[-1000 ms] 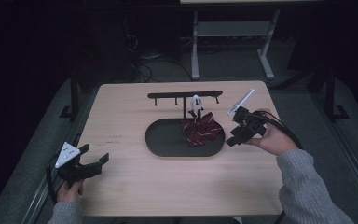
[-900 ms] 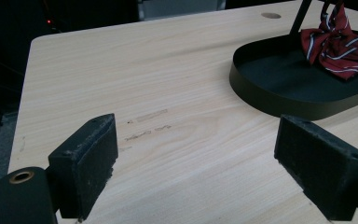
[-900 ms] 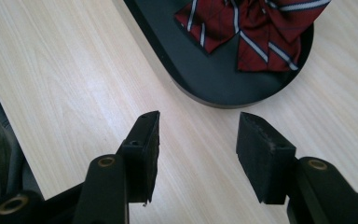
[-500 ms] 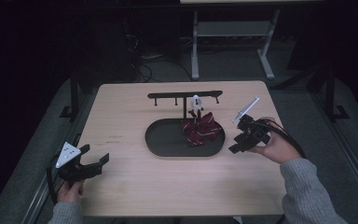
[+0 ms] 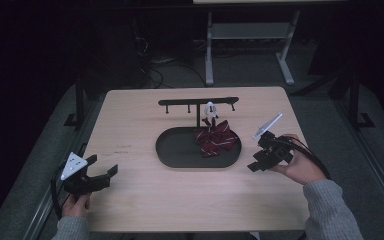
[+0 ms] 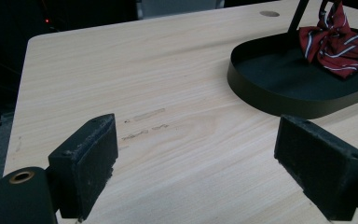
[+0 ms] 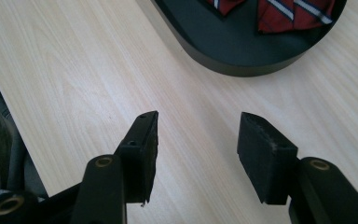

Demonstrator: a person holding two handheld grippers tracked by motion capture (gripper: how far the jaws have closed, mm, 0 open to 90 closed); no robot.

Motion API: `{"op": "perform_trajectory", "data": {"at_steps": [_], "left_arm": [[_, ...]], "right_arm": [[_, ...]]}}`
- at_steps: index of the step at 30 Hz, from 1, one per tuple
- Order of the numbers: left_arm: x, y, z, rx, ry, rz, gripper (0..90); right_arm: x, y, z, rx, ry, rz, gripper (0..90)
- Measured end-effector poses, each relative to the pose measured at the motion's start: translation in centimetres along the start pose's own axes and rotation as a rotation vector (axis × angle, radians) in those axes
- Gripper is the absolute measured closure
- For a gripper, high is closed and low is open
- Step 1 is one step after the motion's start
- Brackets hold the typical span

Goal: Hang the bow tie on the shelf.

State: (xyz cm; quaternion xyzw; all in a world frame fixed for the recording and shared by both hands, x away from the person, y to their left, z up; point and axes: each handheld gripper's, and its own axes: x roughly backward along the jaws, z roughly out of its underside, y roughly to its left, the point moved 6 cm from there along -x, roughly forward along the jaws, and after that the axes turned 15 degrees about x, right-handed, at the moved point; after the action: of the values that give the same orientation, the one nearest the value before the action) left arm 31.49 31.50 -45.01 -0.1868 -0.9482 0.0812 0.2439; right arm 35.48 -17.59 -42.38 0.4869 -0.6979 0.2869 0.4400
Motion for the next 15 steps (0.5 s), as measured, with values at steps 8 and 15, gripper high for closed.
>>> {"op": "perform_trajectory", "data": {"at_steps": [8, 15], "left_arm": [[0.0, -0.1, 0.0, -0.008, -0.003, 0.001, 12.8], [-0.1, -0.4, 0.0, -0.008, 0.001, 0.005, 12.9]], "right_arm": [[-0.7, 0.9, 1.2, -0.005, -0.009, -0.004, 47.2], [-1.2, 1.7, 2.3, -0.024, -0.021, -0.004, 46.4]]}}
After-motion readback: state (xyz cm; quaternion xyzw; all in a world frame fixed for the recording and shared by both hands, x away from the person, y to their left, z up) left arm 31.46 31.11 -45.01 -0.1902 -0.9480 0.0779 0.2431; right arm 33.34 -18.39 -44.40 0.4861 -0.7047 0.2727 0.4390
